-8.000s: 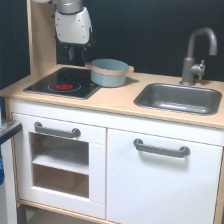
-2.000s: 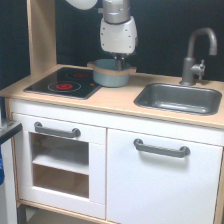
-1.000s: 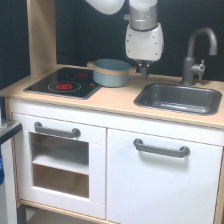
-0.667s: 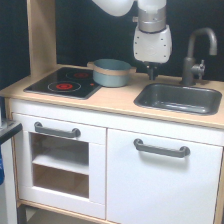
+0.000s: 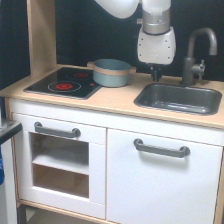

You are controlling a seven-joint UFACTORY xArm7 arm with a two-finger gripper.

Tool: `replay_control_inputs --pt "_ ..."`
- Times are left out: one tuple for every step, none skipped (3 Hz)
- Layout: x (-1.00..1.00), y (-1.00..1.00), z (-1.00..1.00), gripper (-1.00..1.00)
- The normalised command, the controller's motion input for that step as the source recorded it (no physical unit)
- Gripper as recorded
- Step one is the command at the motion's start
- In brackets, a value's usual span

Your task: Place the pot in the sink

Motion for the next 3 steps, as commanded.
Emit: replay_control_inputs --pt "-0.12 0.23 -0.24 0.35" --pt "-0.05 -0.03 -0.06 0.95" --pt "0.01 -0.06 0.32 0.99"
